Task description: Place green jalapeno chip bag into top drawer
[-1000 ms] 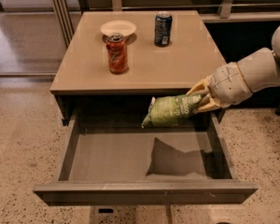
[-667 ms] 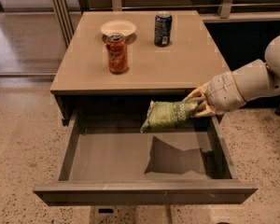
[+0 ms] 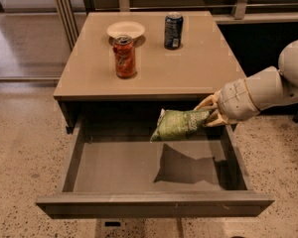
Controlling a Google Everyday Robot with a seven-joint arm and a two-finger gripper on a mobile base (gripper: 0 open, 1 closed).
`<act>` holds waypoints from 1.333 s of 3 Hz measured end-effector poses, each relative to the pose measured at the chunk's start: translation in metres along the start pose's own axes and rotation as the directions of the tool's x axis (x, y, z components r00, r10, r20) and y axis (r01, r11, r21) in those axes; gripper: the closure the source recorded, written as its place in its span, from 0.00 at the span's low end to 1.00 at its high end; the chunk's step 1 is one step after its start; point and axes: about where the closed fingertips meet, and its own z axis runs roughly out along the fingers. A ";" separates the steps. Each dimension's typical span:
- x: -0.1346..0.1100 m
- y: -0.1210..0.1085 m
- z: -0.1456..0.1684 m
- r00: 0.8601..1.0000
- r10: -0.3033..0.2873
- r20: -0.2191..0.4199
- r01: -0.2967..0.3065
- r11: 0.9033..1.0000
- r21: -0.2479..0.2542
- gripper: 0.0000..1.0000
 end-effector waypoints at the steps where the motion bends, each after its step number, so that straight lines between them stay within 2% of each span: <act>1: 0.023 0.013 0.030 0.999 0.013 -0.045 -0.013 1.000 0.001 1.00; 3: 0.056 0.018 0.084 0.995 0.036 -0.089 -0.035 0.999 0.016 1.00; 4: 0.070 0.016 0.120 0.995 0.034 -0.097 -0.035 0.999 -0.007 1.00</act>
Offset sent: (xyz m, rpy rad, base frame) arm 0.0255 0.0093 -0.1099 -0.0851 -0.0130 -0.1029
